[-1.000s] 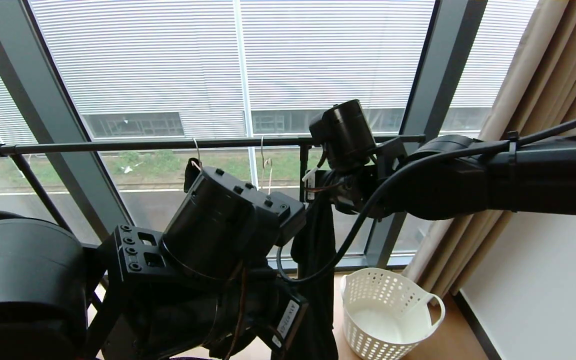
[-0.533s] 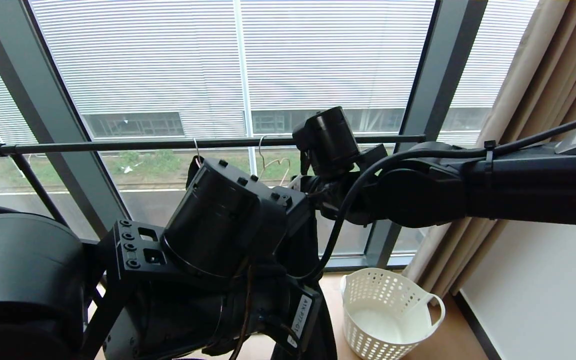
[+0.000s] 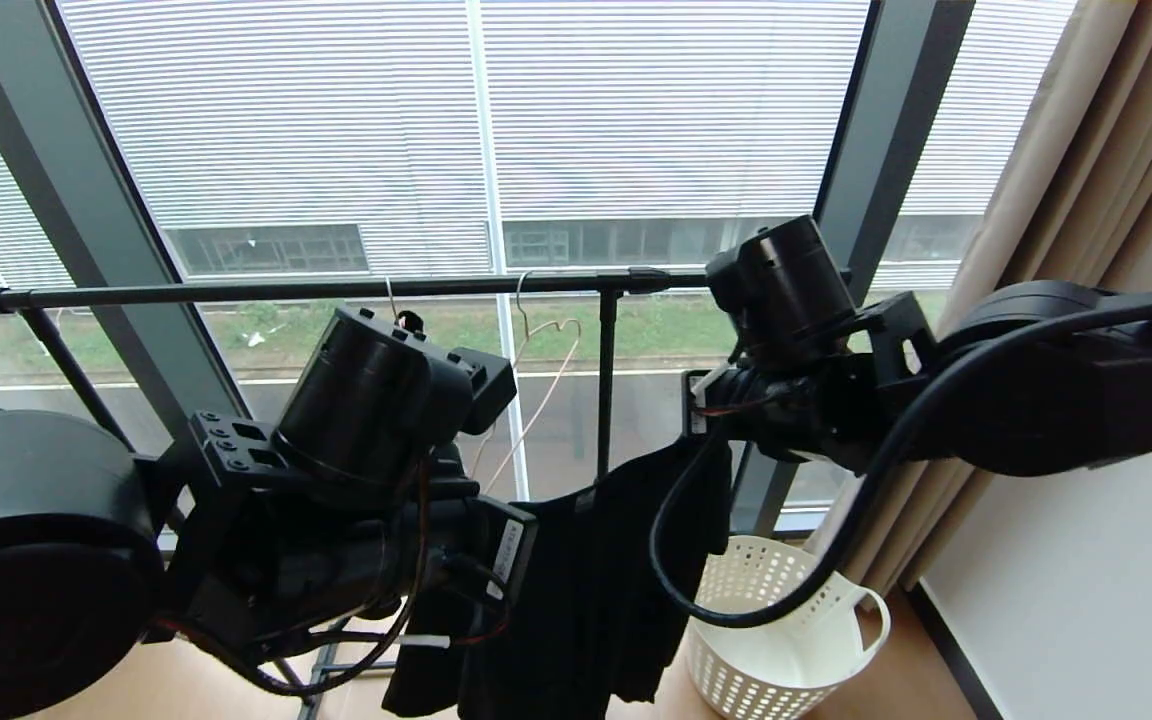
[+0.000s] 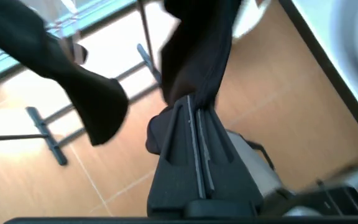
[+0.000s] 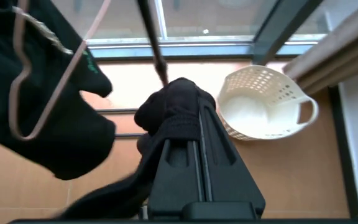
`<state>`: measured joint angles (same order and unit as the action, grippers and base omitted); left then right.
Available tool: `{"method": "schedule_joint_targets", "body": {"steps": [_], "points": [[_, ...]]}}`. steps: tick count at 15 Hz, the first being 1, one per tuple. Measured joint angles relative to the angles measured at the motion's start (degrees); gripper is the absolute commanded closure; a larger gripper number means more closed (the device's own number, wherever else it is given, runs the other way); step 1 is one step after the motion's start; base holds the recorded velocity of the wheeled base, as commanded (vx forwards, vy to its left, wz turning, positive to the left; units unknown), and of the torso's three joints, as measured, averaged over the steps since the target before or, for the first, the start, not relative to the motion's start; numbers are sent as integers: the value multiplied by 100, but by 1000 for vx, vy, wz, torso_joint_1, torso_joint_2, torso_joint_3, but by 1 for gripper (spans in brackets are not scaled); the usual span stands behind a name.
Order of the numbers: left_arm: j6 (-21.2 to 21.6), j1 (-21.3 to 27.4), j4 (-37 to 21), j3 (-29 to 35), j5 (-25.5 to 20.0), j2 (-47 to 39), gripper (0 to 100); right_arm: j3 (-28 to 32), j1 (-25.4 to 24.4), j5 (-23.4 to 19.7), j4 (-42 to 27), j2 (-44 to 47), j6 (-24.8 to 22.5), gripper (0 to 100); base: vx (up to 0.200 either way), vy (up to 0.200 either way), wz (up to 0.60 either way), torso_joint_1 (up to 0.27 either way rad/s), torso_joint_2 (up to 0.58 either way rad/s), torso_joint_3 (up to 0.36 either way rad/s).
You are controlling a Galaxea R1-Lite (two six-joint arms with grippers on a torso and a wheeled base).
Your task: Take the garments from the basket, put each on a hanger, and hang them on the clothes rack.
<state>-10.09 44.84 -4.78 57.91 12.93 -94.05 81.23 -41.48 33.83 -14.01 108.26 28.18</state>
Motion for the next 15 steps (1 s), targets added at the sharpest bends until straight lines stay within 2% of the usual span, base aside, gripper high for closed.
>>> {"method": "schedule_joint_targets", "body": {"steps": [5, 10, 11, 13, 15], "points": [[107, -283, 383, 599, 291, -612, 100, -986, 43, 180, -5, -805, -51, 100, 0, 0, 0, 0, 0, 0], [106, -297, 407, 1048, 302, -953, 100, -1375, 28, 265, 11, -1041, -178, 100, 0, 0, 0, 0, 0, 0], [104, -297, 405, 1102, 310, -975, 100, -1395, 28, 265, 13, -1063, -222, 0, 0, 0, 0, 0, 0, 0], [99, -302, 400, 1282, 356, -995, 100, -1482, 28, 265, 9, -1083, -297, 0, 0, 0, 0, 0, 0, 0], [101, -280, 385, 1538, 364, -1000, 100, -1747, 28, 218, 33, -1086, -668, 0, 0, 0, 0, 0, 0, 0]]}}
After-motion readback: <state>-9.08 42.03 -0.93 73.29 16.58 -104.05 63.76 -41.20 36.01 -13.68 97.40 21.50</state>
